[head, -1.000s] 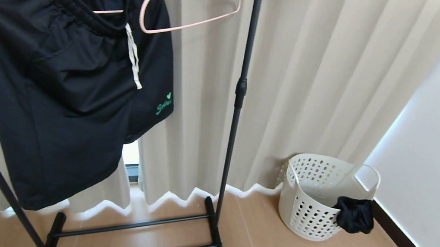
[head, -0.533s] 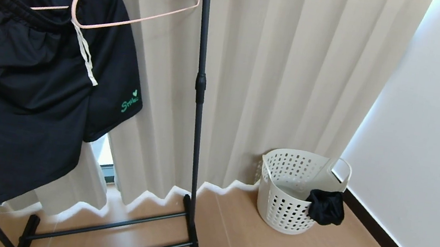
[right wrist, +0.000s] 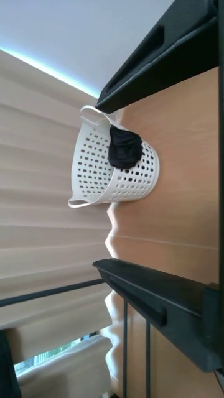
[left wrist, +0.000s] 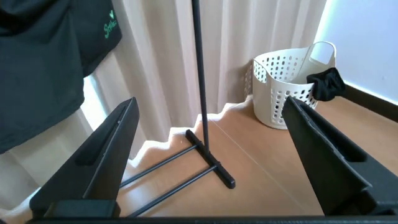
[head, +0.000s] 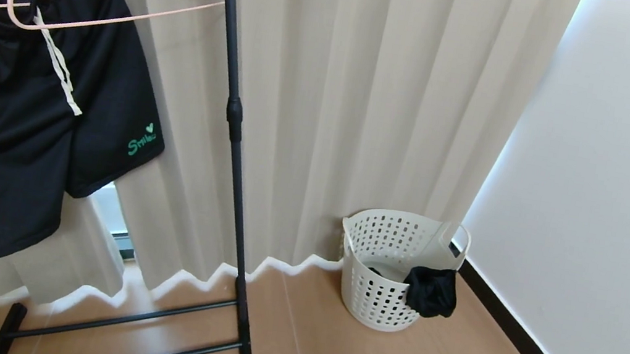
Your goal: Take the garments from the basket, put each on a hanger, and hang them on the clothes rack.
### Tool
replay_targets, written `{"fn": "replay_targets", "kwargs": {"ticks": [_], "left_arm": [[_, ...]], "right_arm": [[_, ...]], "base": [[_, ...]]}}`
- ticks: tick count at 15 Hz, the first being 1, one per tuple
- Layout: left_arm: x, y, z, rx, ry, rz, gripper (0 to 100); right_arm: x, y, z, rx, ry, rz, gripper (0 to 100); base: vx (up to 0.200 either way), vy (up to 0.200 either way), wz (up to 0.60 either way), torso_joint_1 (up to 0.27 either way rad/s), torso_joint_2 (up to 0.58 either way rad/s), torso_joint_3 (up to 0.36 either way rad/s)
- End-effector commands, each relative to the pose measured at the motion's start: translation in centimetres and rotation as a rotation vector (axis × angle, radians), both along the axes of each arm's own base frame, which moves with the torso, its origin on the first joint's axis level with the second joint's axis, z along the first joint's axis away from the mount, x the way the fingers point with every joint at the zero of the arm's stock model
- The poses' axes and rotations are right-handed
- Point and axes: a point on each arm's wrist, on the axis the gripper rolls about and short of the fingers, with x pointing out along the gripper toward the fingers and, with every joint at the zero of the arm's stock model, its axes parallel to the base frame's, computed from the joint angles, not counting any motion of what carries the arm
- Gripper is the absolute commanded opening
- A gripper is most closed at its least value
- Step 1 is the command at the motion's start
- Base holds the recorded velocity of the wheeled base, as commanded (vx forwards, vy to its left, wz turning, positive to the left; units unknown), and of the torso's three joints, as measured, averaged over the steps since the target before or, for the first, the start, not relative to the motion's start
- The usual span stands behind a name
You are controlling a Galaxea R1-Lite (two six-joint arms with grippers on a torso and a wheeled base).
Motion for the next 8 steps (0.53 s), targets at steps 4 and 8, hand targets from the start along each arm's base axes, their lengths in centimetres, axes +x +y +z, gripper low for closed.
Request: {"fn": "replay_targets", "kwargs": {"ticks": [4, 8], "left_arm": [[0.00, 0.00, 0.01, 0.000, -0.001, 0.000, 100], [0.00, 0.00, -0.01, 0.000, 0.000, 0.000, 100]], "right_arm": [[0.02, 0.00, 0.01, -0.001, 0.001, 0.001, 100], [0.02, 0.00, 0.01, -0.001, 0.001, 0.001, 100]], "base": [[0.150, -0.200, 0.00, 0.002, 0.00, 0.002], [0.200, 0.000, 0.00, 0.006, 0.00, 0.000]]}}
